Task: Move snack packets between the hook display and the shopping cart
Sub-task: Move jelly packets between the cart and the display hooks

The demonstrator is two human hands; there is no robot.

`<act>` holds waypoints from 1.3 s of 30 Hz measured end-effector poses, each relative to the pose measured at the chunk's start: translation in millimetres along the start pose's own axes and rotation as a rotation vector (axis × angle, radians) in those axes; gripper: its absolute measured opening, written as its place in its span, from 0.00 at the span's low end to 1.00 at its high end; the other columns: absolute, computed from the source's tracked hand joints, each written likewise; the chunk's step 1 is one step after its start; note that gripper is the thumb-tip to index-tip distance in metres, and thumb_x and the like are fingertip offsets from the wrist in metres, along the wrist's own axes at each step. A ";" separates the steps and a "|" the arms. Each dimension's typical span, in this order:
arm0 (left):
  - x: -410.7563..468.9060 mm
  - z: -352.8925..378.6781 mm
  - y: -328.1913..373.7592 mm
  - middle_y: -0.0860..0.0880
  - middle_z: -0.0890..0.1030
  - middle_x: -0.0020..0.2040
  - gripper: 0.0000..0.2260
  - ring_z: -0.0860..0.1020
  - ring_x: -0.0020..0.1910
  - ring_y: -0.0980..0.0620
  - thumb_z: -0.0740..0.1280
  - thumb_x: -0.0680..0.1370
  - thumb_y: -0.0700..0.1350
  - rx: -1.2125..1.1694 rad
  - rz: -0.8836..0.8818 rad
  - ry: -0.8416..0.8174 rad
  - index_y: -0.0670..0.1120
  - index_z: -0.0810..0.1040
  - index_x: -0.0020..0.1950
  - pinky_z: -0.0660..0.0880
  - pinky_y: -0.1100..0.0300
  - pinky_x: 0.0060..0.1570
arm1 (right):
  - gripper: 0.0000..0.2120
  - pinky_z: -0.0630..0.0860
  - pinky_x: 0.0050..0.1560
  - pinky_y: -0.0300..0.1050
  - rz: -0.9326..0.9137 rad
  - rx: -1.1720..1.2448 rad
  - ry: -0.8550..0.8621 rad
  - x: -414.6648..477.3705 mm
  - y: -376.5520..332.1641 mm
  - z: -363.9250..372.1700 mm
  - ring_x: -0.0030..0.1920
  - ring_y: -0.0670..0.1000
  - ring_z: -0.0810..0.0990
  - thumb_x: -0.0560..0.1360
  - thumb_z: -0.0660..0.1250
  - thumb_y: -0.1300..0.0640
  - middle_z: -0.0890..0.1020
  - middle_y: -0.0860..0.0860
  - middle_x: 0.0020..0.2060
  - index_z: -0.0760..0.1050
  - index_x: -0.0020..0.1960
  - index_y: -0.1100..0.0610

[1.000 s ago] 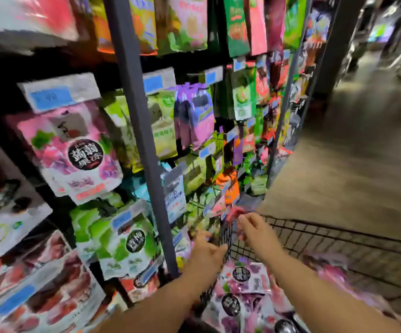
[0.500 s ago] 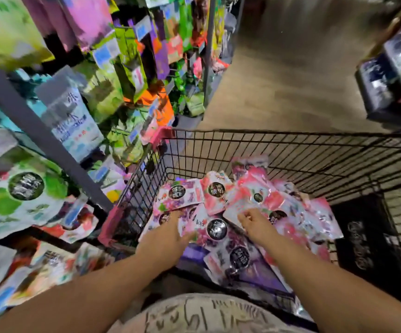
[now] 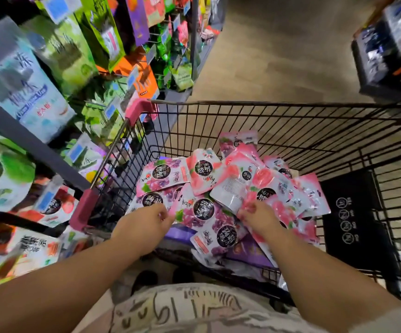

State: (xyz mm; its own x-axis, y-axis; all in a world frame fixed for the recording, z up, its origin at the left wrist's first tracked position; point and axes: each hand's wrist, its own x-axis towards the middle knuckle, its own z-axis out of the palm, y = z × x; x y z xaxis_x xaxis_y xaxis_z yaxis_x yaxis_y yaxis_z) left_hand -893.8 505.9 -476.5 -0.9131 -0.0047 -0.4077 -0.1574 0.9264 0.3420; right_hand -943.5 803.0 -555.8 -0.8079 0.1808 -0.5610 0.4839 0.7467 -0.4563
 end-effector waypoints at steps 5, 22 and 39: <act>0.5 -0.3 1.3 0.55 0.80 0.43 0.14 0.78 0.43 0.51 0.57 0.78 0.64 0.012 0.008 -0.009 0.56 0.74 0.49 0.73 0.59 0.41 | 0.19 0.77 0.53 0.47 0.082 -0.098 0.129 8.1 21.7 -15.7 0.53 0.58 0.80 0.77 0.67 0.54 0.78 0.58 0.60 0.72 0.66 0.58; 0.5 -1.3 7.6 0.54 0.76 0.38 0.16 0.76 0.38 0.51 0.56 0.76 0.67 0.040 -0.013 -0.053 0.56 0.72 0.46 0.67 0.59 0.34 | 0.31 0.72 0.65 0.57 0.379 0.031 0.059 5.8 69.4 -31.9 0.59 0.59 0.78 0.70 0.76 0.56 0.79 0.57 0.59 0.70 0.70 0.54; -1.5 -1.1 2.2 0.55 0.79 0.40 0.23 0.77 0.41 0.54 0.54 0.70 0.75 0.003 0.027 -0.080 0.57 0.71 0.46 0.71 0.59 0.37 | 0.09 0.71 0.42 0.44 -0.119 0.563 -0.133 -21.0 -45.5 -26.6 0.42 0.51 0.76 0.82 0.58 0.56 0.77 0.52 0.43 0.74 0.56 0.59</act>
State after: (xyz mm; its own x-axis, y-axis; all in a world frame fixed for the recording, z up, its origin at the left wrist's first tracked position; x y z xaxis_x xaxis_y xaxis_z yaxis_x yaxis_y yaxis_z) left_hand -893.2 507.5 -474.2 -0.8841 0.0507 -0.4646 -0.1316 0.9268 0.3518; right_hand -957.5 782.2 -504.9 -0.8359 0.0073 -0.5489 0.5262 0.2952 -0.7975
